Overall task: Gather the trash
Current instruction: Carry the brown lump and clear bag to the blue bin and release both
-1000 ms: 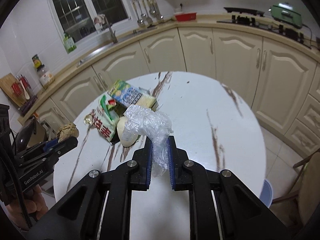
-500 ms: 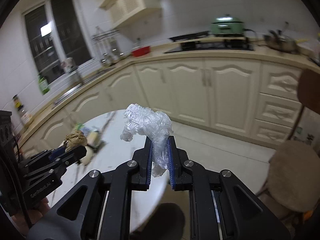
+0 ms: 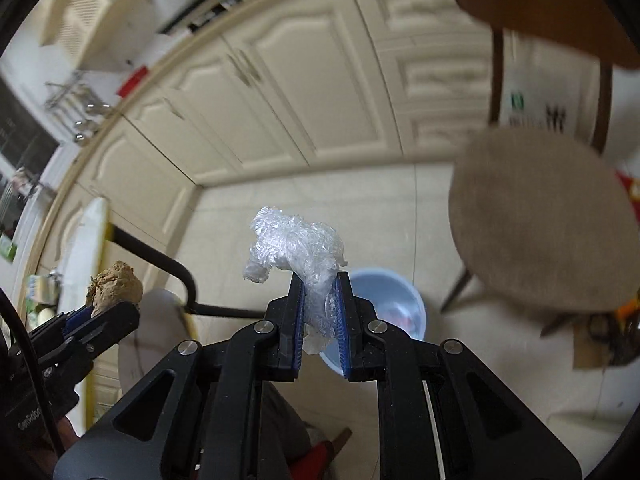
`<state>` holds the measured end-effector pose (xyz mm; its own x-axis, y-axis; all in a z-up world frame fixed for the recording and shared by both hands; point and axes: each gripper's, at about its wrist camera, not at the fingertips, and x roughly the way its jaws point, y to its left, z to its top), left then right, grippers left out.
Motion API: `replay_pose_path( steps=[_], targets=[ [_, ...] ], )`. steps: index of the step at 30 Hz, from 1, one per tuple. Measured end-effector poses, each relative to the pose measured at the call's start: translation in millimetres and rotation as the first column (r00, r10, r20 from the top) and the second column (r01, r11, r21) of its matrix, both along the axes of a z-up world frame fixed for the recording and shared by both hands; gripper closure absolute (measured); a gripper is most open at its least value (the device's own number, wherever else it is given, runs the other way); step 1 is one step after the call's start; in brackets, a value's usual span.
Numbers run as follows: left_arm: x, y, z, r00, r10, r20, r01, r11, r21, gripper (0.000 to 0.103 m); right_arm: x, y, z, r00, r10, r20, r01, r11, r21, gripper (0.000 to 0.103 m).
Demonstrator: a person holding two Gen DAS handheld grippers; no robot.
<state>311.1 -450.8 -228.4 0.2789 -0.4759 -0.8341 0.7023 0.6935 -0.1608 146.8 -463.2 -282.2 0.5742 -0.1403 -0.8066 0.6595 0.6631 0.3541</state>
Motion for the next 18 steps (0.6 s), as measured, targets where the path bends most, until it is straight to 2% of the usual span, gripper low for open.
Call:
replay_pose_path(
  steps=[6, 12, 13, 15, 16, 18],
  targets=[
    [34.7, -34.2, -61.3, 0.991, 0.026, -0.131, -0.013, 0.995, 0.100, 0.080, 9.5, -29.8, -73.6, 0.997, -0.019, -0.073, 0.028, 0.992, 0.125, 0.090],
    [80.9, -66.6, -88.8, 0.979, 0.059, -0.193, -0.026, 0.985, 0.168, 0.079, 24.8, -47.5, -121.3, 0.994, -0.016, -0.107, 0.038, 0.978, 0.207, 0.089],
    [91.5, -74.4, -86.7, 0.978, 0.063, -0.199, -0.028, 0.984, 0.176, 0.076, 26.6, -49.5, -125.3, 0.994, -0.016, -0.110, 0.040, 0.976, 0.216, 0.089],
    [104.1, -83.4, -99.0, 0.975, 0.074, -0.208, -0.033, 0.980, 0.196, 0.060, 30.8, -53.3, -134.4, 0.993, -0.018, -0.118, 0.045, 0.972, 0.231, 0.087],
    [109.8, -93.1, -100.5, 0.974, 0.080, -0.211, -0.037, 0.979, 0.202, 0.047, 31.7, -53.7, -138.0, 0.992, -0.020, -0.123, 0.049, 0.970, 0.236, 0.086],
    [116.4, -101.5, -102.4, 0.973, 0.096, -0.209, -0.053, 0.978, 0.202, 0.041, 33.2, -56.2, -145.1, 0.991, -0.026, -0.130, 0.058, 0.966, 0.252, 0.083]
  ],
)
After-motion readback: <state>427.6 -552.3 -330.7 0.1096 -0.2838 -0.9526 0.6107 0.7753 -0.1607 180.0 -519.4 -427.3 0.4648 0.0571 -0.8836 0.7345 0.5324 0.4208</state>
